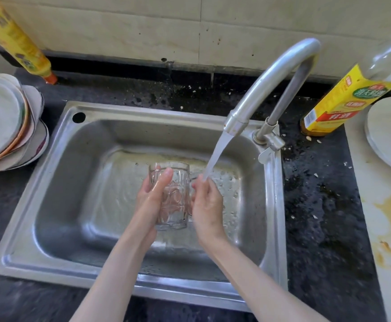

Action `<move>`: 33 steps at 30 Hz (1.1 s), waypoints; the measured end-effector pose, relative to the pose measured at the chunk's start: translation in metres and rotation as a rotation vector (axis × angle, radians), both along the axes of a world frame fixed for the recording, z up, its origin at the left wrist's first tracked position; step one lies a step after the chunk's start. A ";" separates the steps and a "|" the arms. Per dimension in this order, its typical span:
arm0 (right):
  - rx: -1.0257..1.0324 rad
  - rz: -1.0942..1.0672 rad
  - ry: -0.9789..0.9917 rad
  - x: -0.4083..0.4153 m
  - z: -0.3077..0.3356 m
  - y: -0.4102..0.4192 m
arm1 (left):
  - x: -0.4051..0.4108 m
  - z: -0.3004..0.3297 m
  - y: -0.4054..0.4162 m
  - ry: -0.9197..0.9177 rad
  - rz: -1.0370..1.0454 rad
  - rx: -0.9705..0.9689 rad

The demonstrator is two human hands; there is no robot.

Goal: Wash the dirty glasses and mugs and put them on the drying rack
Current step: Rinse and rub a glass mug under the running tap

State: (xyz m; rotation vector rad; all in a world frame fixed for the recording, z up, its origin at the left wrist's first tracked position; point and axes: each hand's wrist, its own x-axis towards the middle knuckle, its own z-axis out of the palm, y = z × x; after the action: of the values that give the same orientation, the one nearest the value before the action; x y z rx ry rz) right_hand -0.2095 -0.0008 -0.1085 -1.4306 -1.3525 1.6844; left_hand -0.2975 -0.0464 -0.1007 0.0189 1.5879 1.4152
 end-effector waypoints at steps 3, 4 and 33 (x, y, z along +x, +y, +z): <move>0.109 -0.024 -0.085 0.004 -0.003 -0.003 | 0.006 -0.006 -0.002 -0.033 -0.005 0.006; 0.122 -0.045 -0.105 0.005 -0.003 -0.005 | 0.008 -0.006 -0.001 -0.030 -0.015 0.005; 0.040 0.191 -0.131 0.023 0.004 0.020 | 0.025 0.000 0.027 0.258 0.105 -0.011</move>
State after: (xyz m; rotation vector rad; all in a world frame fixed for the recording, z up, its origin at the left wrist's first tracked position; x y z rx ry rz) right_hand -0.1866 0.0193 -0.1050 -1.4501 -1.6308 1.6952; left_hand -0.2729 -0.0197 -0.1002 0.1174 1.8302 1.5327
